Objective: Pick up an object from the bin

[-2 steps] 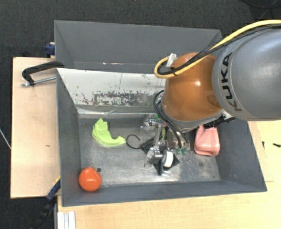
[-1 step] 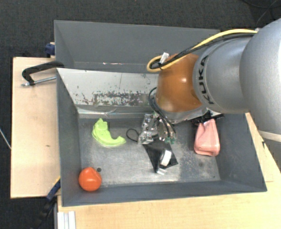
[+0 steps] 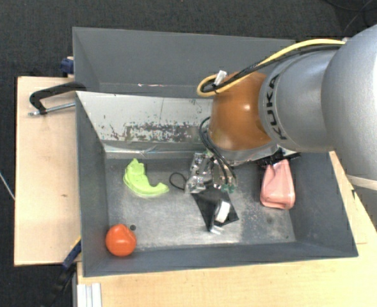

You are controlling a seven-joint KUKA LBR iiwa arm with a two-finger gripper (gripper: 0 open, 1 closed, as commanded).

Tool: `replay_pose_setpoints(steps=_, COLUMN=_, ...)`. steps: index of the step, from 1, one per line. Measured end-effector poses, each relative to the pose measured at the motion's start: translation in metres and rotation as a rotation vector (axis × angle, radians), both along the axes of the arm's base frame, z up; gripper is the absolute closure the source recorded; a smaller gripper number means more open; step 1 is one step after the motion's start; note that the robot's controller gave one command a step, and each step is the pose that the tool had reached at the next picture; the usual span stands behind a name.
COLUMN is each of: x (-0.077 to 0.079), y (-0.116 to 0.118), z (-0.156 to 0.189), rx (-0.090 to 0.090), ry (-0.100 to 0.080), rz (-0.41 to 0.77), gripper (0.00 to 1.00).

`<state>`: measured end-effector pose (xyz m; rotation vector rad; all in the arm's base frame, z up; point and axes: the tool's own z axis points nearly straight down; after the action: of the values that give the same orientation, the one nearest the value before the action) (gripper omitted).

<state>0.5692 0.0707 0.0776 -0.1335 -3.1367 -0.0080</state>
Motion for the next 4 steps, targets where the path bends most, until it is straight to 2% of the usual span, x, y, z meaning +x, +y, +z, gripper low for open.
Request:
replay_pose_setpoints(steps=1, x=-0.002, y=-0.001, z=0.009, rx=-0.002, ry=0.003, rz=0.002, gripper=1.00)
replay_pose_setpoints(steps=2, x=0.005, y=0.000, z=0.045, rx=-0.003, ry=-0.011, rz=0.008, gripper=1.00)
replay_pose_setpoints(steps=3, x=0.005, y=0.002, z=0.075, rx=-0.004, ry=-0.001, rz=-0.009, gripper=1.00)
replay_pose_setpoints(steps=4, x=0.007, y=0.019, z=0.096, rx=-0.003, ry=-0.008, rz=0.012, gripper=0.00)
